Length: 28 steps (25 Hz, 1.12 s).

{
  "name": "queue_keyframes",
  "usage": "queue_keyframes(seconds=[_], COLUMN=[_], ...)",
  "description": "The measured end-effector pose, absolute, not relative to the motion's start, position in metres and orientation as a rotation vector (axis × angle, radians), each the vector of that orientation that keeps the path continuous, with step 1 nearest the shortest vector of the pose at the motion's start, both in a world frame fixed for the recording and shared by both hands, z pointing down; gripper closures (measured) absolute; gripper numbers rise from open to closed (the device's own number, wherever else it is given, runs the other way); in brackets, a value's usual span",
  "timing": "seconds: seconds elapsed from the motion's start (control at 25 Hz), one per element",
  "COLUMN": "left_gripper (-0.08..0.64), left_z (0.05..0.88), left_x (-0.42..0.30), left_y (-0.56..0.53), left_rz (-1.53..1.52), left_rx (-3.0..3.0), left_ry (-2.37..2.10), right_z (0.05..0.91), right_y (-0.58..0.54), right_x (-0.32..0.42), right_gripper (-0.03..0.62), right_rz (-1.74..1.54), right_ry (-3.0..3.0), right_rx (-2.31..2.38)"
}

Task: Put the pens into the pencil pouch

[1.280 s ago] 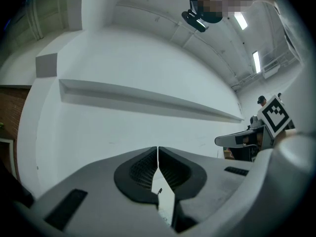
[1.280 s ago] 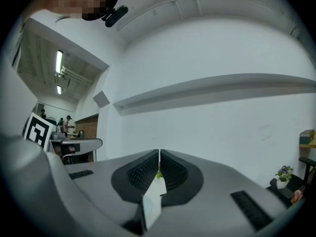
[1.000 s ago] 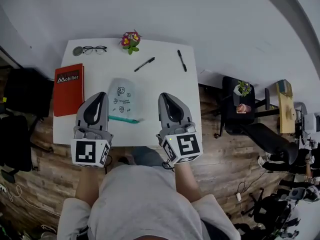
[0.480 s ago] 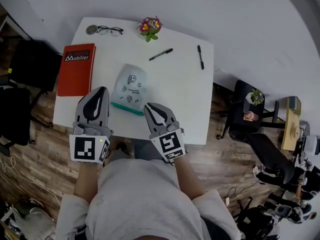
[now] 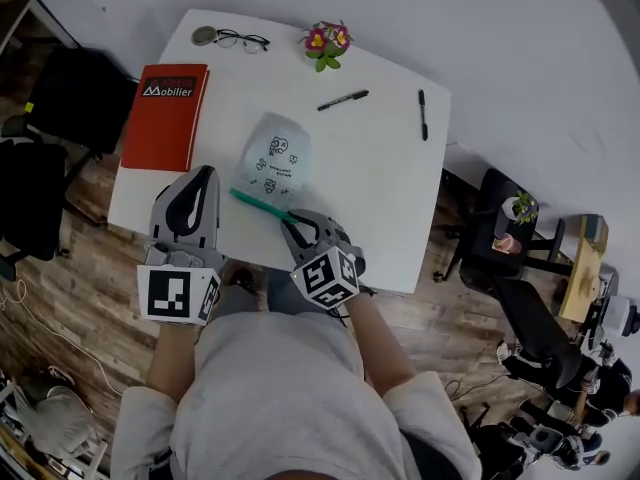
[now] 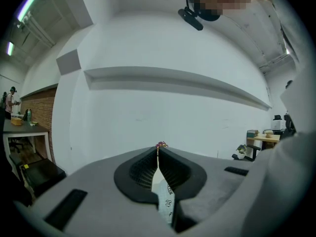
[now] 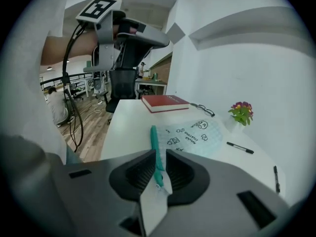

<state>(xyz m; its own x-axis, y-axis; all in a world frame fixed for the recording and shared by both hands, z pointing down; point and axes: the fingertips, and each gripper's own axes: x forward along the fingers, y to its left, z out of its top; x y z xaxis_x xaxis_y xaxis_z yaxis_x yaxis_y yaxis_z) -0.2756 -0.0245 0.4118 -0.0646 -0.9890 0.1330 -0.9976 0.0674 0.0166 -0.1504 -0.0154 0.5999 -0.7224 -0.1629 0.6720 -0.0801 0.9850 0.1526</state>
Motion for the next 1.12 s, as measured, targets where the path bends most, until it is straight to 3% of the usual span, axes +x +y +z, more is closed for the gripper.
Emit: queue_keyframes(seconds=[0.12, 0.8, 1.12], left_gripper=[0.531, 0.531, 0.531], left_z=[0.414, 0.419, 0.419], left_x=[-0.282, -0.304, -0.303], left_y=[-0.021, -0.013, -0.015], left_rz=[0.125, 0.135, 0.139], left_rx=[2.038, 1.938, 1.943], left_ry=[-2.235, -2.300, -2.305], right_z=[0.614, 0.652, 0.649], right_y=[-0.012, -0.019, -0.024], right_x=[-0.155, -0.159, -0.160], right_gripper=[0.463, 0.462, 0.523], right_rz=[-0.176, -0.264, -0.135], right_ry=[-2.333, -2.191, -2.238], right_rx=[0.092, -0.033, 0.018])
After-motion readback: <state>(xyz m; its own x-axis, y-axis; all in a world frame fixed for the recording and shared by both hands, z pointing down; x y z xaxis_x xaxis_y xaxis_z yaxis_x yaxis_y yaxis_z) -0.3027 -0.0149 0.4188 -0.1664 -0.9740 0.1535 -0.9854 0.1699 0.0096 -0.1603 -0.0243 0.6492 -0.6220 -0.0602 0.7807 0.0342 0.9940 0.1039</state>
